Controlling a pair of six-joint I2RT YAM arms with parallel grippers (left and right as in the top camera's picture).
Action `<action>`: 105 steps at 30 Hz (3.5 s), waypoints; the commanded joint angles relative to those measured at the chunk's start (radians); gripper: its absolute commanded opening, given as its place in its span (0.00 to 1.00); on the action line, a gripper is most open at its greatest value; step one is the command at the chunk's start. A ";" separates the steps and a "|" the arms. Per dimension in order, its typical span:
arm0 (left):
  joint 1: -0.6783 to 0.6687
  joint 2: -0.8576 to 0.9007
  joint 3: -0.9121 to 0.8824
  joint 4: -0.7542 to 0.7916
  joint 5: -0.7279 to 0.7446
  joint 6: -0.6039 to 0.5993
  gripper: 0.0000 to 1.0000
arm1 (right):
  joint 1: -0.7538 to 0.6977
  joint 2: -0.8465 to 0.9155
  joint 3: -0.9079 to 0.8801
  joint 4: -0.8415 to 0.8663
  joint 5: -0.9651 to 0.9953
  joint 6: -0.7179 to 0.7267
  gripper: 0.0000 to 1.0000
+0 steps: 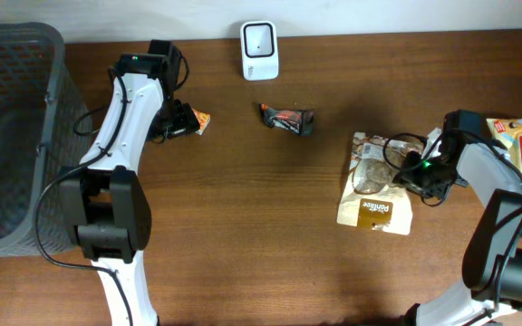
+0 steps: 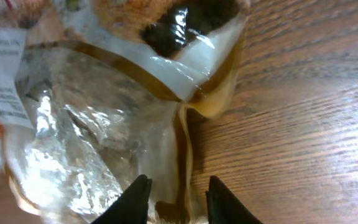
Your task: Scan the item barcode
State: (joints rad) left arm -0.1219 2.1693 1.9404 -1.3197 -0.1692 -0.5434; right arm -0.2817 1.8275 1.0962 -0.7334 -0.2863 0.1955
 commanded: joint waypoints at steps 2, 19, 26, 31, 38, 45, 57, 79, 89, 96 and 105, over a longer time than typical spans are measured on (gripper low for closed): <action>0.000 -0.002 0.005 -0.001 -0.004 -0.010 0.99 | 0.007 0.020 -0.009 -0.010 -0.021 0.005 0.04; 0.000 -0.002 0.005 -0.001 -0.004 -0.010 0.99 | 0.296 -0.071 0.438 -0.619 0.772 0.352 0.04; 0.000 -0.002 0.005 -0.001 -0.004 -0.010 0.99 | 0.600 -0.068 0.370 -0.684 0.954 0.594 0.04; 0.000 -0.002 0.005 -0.001 -0.004 -0.010 0.99 | 0.742 -0.052 0.311 -0.672 0.923 0.643 0.04; 0.000 -0.002 0.005 -0.001 -0.004 -0.010 0.99 | 0.931 -0.005 0.299 -0.624 0.919 0.731 0.04; 0.000 -0.002 0.005 -0.001 -0.004 -0.010 0.99 | 0.913 0.054 0.299 -0.741 1.187 0.886 0.04; 0.000 -0.002 0.005 -0.001 -0.004 -0.010 0.99 | 0.631 0.099 0.298 -0.679 1.274 0.909 0.04; 0.000 -0.002 0.005 -0.001 -0.004 -0.010 0.99 | 0.740 0.154 0.520 -0.461 0.264 0.274 0.85; 0.000 -0.002 0.005 -0.001 -0.004 -0.010 0.99 | 0.478 0.145 0.649 -0.710 0.230 0.019 0.98; 0.000 -0.002 0.005 -0.001 -0.004 -0.010 0.99 | 0.417 0.145 0.385 -0.542 0.298 0.018 0.99; 0.000 -0.002 0.005 -0.001 -0.004 -0.010 0.99 | 0.419 0.145 0.170 -0.245 0.298 0.018 0.91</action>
State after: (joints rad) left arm -0.1219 2.1693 1.9404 -1.3197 -0.1692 -0.5434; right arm 0.1432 1.9816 1.3037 -1.0370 -0.0013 0.2214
